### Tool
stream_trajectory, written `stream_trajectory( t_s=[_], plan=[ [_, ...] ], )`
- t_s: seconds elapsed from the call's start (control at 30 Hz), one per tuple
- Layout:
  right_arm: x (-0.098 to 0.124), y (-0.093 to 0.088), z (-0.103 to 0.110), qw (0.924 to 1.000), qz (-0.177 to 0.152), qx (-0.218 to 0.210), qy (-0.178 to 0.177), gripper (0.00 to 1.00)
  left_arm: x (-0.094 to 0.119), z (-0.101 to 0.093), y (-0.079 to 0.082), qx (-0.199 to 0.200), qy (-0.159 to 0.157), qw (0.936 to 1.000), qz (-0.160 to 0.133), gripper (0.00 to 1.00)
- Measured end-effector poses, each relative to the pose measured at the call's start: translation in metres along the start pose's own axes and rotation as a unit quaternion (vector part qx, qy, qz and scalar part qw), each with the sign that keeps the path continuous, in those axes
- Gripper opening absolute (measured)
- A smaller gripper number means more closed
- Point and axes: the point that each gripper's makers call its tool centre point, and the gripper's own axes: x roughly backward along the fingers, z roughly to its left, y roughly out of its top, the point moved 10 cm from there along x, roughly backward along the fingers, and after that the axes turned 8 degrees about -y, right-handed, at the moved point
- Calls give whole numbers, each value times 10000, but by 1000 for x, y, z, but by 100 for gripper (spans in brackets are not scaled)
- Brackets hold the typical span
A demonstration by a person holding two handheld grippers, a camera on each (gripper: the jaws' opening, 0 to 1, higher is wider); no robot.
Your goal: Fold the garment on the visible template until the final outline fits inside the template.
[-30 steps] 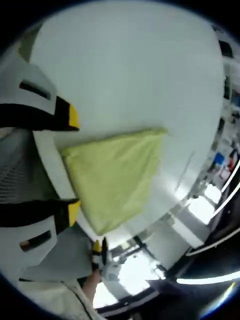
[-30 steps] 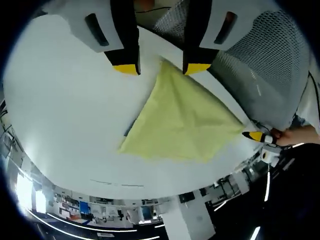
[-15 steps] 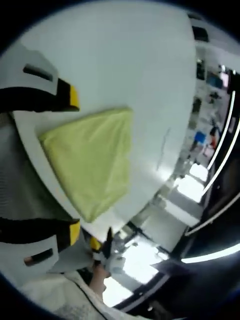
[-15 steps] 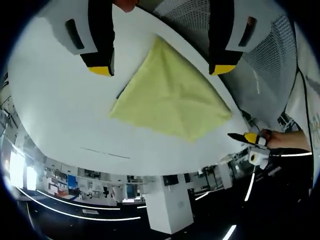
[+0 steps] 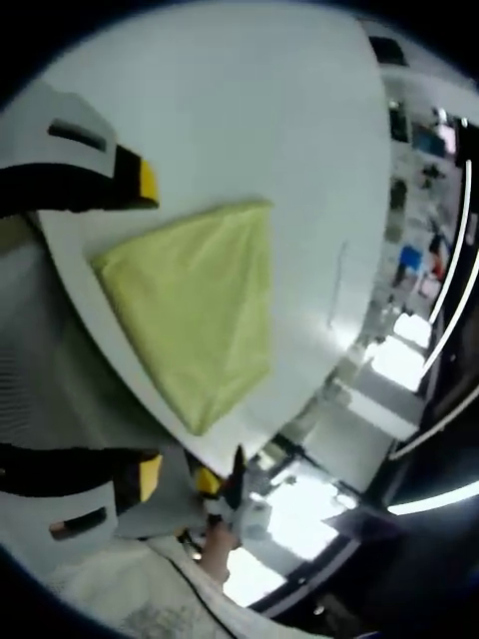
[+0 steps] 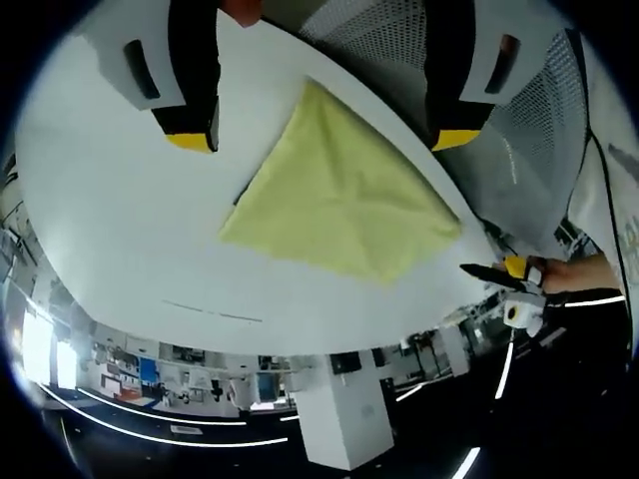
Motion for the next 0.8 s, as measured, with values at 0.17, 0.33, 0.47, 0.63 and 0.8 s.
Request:
stream_trajectory(
  t_s=[0.17, 0.33, 0.47, 0.63, 0.8],
  plan=[
    [0, 1, 3, 10000, -5, -16, -3, 86, 3, 1, 1, 104, 36, 9999, -127, 96],
    [-1, 2, 5, 10000, 57, 13, -2, 85, 4, 3, 0, 267, 74, 9993, -265, 95],
    [-3, 2, 6, 9999, 122, -18, -17, 84, 3, 2, -1, 333, 73, 9989, -320, 95],
    [-4, 1, 9, 9999, 134, -64, 0, 83, 2, 1, -1, 394, 51, 9986, -357, 94],
    [-4, 1, 10, 9998, 149, -87, 21, 83, 3, 1, 0, 432, 67, 9982, -402, 93]
  ],
)
